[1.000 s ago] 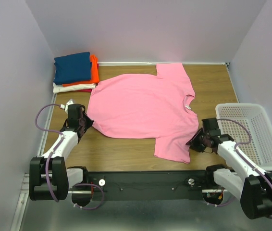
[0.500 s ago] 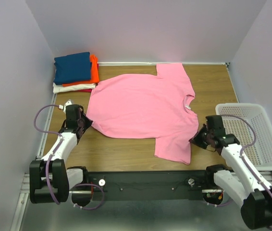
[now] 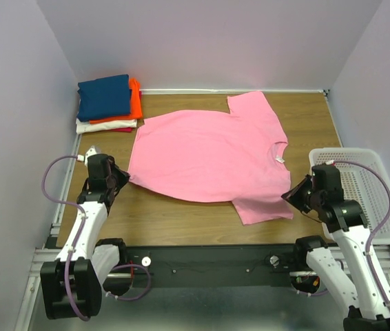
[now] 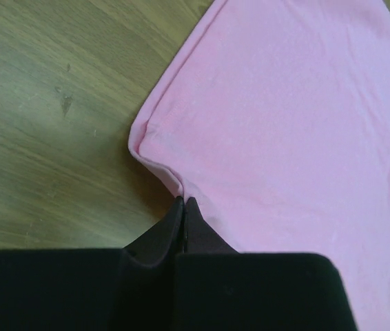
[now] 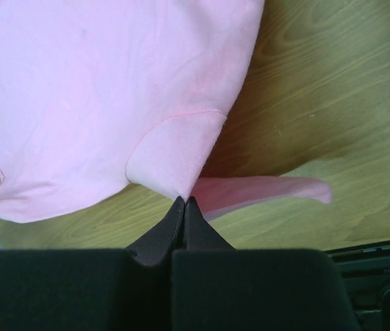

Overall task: Fold and stack the t-shirts
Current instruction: Fold the tshirt

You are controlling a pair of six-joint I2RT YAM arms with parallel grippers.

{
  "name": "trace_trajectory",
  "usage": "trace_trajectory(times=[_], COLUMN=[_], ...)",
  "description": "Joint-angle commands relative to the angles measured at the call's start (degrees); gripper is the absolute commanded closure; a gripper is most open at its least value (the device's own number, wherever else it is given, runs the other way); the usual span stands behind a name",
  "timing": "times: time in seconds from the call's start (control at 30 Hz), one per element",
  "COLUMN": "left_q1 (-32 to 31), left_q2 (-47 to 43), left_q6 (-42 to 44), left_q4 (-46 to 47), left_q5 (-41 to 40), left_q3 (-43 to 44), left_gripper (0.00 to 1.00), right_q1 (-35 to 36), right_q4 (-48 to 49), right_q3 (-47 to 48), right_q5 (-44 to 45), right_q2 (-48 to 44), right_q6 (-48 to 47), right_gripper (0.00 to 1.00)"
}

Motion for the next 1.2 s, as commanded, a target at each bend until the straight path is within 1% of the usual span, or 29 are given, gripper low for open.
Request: trace_trajectory(times=[0.0, 0.13, 0.2, 0.33, 0.4, 0.43, 0.47, 0.57, 0.6, 0.67, 0.7, 0.8, 0.93, 1.03, 1.17], left_q1=[0.4, 0.5, 0.4, 0.5, 0.5, 0.5, 0.5, 0.5, 0.5, 0.5, 0.4, 0.6, 0.7, 0.7, 0.8], left_q2=[-3.0, -3.5, -3.1, 1.1, 6.0, 7.8, 11.1, 16.7, 17.8, 19.8, 21.6, 25.2, 29.3, 30.8, 33.0], left_q6=[-1.8, -2.4, -2.7, -2.8, -2.0, -1.6, -1.4, -1.2, -1.3, -1.2, -1.1, -0.4, -0.7, -0.9, -1.1], left_q4=[-5.1, -6.4, -4.4, 1.5, 3.1, 3.5, 3.9, 4.9, 5.3, 5.5, 5.4, 4.5, 4.3, 4.8, 5.3], left_q5=[2.2, 3.0, 4.1, 6.1, 6.2, 6.2, 5.9, 5.7, 6.1, 6.0, 5.4, 4.1, 4.0, 4.0, 3.9], left_q3=[1.1, 1.7, 1.3, 1.9, 4.2, 5.5, 7.4, 10.2, 12.1, 13.8, 15.7, 19.2, 21.6, 22.3, 22.8], left_gripper=[1.00, 1.00, 1.00, 1.00, 1.00, 1.00, 1.00, 1.00, 1.00, 1.00, 1.00, 1.00, 1.00, 1.00, 1.00], right_q1=[-0.1, 0.0, -0.1, -0.1, -0.1, -0.1, 0.0, 0.0, 0.0, -0.1, 0.0, 0.0, 0.0, -0.5, -2.9], right_q4=[-5.8, -6.1, -4.8, 3.1, 6.2, 9.2, 10.4, 13.9, 14.7, 17.6, 18.6, 22.9, 24.4, 25.5, 26.7], right_q3=[2.4, 2.3, 1.7, 1.5, 2.4, 2.7, 3.1, 6.0, 6.7, 8.6, 9.2, 12.0, 15.2, 16.9, 17.7], right_q5=[3.5, 3.7, 4.3, 4.7, 5.8, 6.2, 7.6, 9.3, 10.4, 11.1, 11.3, 11.0, 12.0, 11.8, 10.3], right_q2=[-2.3, -3.0, -1.9, 4.1, 8.6, 10.1, 14.0, 20.2, 23.8, 27.1, 30.1, 34.4, 41.8, 43.9, 45.9], right_q6=[-0.1, 0.5, 0.6, -0.2, -1.0, -1.3, -1.9, -3.2, -3.5, -4.5, -4.9, -6.3, -8.2, -8.9, -9.9], right_gripper=[1.00, 1.00, 1.00, 1.00, 1.00, 1.00, 1.00, 1.00, 1.00, 1.00, 0.99, 1.00, 1.00, 0.99, 1.00])
